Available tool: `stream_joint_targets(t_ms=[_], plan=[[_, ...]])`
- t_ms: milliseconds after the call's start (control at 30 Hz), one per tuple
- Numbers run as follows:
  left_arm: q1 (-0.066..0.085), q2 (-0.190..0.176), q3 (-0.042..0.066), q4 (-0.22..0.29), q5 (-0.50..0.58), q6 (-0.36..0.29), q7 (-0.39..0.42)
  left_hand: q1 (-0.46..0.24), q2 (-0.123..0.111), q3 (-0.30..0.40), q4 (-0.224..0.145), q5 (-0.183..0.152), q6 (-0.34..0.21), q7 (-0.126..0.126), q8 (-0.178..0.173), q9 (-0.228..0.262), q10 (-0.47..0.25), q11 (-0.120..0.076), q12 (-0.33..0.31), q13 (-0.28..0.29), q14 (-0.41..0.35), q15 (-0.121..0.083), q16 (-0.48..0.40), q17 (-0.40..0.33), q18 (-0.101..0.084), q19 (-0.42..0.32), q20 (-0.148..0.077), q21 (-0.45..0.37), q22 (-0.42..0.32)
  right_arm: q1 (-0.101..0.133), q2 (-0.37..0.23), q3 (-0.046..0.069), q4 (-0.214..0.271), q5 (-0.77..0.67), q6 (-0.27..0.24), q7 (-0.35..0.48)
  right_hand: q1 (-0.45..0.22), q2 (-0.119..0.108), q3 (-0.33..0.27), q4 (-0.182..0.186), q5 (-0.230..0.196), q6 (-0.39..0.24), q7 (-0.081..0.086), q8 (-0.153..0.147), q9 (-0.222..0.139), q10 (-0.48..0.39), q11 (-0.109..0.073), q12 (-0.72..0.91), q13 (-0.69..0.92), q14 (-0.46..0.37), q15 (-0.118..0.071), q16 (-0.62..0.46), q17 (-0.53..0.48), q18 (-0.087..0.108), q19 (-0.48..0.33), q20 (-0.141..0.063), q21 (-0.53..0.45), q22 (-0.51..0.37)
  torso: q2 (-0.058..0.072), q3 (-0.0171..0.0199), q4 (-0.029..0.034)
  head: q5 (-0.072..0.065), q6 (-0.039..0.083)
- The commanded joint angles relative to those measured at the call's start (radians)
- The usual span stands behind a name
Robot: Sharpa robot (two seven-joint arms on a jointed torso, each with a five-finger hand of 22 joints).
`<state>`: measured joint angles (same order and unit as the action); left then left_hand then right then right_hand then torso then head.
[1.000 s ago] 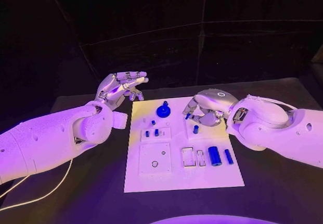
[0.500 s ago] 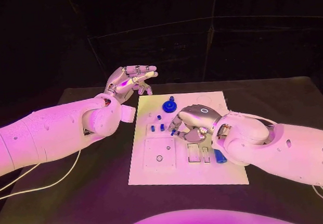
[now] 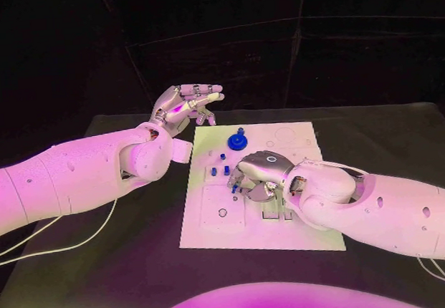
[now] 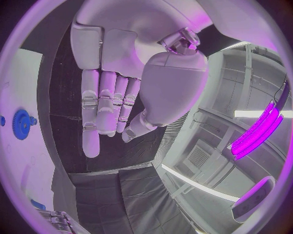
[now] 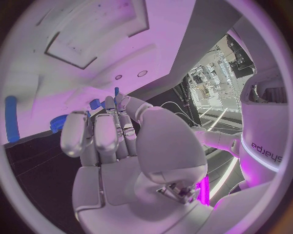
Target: Assemble the parts on the task board
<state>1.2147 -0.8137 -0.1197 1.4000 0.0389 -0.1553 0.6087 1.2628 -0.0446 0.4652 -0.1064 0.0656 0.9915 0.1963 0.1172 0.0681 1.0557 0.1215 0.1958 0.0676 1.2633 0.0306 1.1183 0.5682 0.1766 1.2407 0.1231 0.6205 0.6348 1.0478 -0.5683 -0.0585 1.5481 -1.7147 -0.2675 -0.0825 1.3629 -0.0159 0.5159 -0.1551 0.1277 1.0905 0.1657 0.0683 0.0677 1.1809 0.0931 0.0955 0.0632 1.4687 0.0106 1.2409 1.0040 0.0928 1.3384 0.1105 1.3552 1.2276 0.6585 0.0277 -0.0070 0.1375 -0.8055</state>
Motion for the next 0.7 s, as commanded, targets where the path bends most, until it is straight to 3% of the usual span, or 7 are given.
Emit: stream_joint_targets(t_ms=[33, 400, 700], plan=[[0.001, 0.001, 0.001, 0.001, 0.004, 0.013, 0.006, -0.01, -0.003, -0.004, 0.004, 0.001, -0.009, 0.001, 0.007, 0.0, -0.006, 0.002, 0.006, 0.0, -0.007, -0.001, -0.006, -0.001, 0.005, -0.008, 0.001, -0.006, -0.002, -0.002, 0.004, 0.0, -0.003, -0.024, 0.037, -0.008, -0.003, -0.008, 0.004, 0.0, -0.004, 0.005, 0.001, -0.003, 0.001, 0.005, 0.0, -0.003, 0.001, 0.01, -0.004, 0.004, -0.001, -0.01, 0.004, 0.001, 0.005, 0.001, -0.001, -0.0001, -0.0021, 0.003, -0.004], [0.002, 0.002, 0.001, 0.001, 0.004, 0.015, 0.003, -0.01, -0.003, -0.004, 0.004, 0.001, -0.009, 0.001, 0.007, 0.0, -0.006, 0.002, 0.006, 0.0, -0.007, -0.001, -0.006, -0.001, 0.005, -0.008, 0.001, -0.006, -0.002, -0.007, 0.006, -0.002, -0.001, -0.033, 0.063, -0.012, -0.004, -0.009, 0.005, 0.001, -0.004, 0.005, 0.002, -0.003, 0.001, 0.005, 0.001, -0.003, 0.001, 0.01, -0.004, 0.003, -0.002, -0.01, 0.004, 0.002, 0.005, 0.001, -0.001, -0.0001, -0.0011, 0.007, -0.012], [0.002, 0.001, 0.001, -0.001, 0.004, 0.016, 0.001, -0.01, -0.003, -0.004, 0.004, 0.001, -0.009, 0.001, 0.007, 0.0, -0.006, 0.002, 0.006, 0.0, -0.007, -0.001, -0.006, -0.001, 0.005, -0.008, 0.001, -0.006, -0.002, -0.008, 0.005, -0.002, 0.002, -0.042, 0.069, -0.02, -0.004, -0.009, 0.005, 0.001, -0.004, 0.005, 0.002, -0.003, 0.001, 0.005, 0.001, -0.003, 0.001, 0.01, -0.004, 0.003, -0.002, -0.01, 0.004, 0.002, 0.005, 0.001, -0.001, -0.0001, -0.0024, 0.009, -0.012]])
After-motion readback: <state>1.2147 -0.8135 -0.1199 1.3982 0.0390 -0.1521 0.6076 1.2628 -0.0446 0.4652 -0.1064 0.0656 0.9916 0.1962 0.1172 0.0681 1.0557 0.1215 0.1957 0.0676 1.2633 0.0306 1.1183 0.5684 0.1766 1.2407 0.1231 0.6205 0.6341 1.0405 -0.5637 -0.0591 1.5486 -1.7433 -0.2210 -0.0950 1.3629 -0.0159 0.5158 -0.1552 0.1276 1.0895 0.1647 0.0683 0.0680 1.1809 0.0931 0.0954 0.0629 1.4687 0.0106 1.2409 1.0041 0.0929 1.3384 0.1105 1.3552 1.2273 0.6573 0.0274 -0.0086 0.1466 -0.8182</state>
